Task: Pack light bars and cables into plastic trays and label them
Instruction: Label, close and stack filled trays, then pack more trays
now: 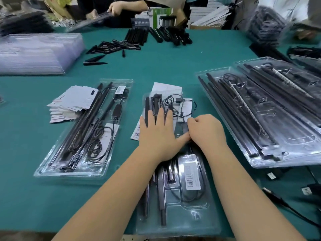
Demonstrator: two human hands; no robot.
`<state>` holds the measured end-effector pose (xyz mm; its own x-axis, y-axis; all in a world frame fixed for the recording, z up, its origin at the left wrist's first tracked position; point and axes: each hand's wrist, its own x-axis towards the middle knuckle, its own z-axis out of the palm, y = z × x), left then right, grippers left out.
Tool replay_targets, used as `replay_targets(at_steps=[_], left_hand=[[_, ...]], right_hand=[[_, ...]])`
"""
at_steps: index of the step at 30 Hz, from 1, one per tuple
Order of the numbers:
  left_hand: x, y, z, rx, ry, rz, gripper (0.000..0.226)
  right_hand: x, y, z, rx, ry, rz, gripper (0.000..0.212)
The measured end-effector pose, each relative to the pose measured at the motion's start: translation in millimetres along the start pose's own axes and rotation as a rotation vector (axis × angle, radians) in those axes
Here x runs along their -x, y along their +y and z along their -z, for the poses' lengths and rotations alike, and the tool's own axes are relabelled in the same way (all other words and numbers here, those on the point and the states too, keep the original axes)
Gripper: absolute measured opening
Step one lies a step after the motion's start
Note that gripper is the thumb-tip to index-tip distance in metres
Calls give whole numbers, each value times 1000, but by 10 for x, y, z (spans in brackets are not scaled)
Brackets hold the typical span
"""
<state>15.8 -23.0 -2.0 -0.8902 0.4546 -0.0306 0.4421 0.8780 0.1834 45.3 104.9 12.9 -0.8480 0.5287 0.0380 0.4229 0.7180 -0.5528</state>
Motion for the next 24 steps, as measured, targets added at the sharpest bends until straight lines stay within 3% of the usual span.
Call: replay_targets(at_steps=[6,10,13,18,24], left_hand=[[68,-30,85,166,45,-51,98],[32,-113,173,488,251,81,80],[15,-157,188,515,208,213,77],[3,-167,185,610,197,197,77],[55,-178,185,507,185,92,94]], right_hand=[[-354,-19,-34,-77,19,-80,12],[-442,-68,-86,-118,11,-19,26],[-427,-64,-89,-154,30,26,24],[-453,-18,-64,-197,-34,106,24],[-526,-61,-133,155,-79,167,28]])
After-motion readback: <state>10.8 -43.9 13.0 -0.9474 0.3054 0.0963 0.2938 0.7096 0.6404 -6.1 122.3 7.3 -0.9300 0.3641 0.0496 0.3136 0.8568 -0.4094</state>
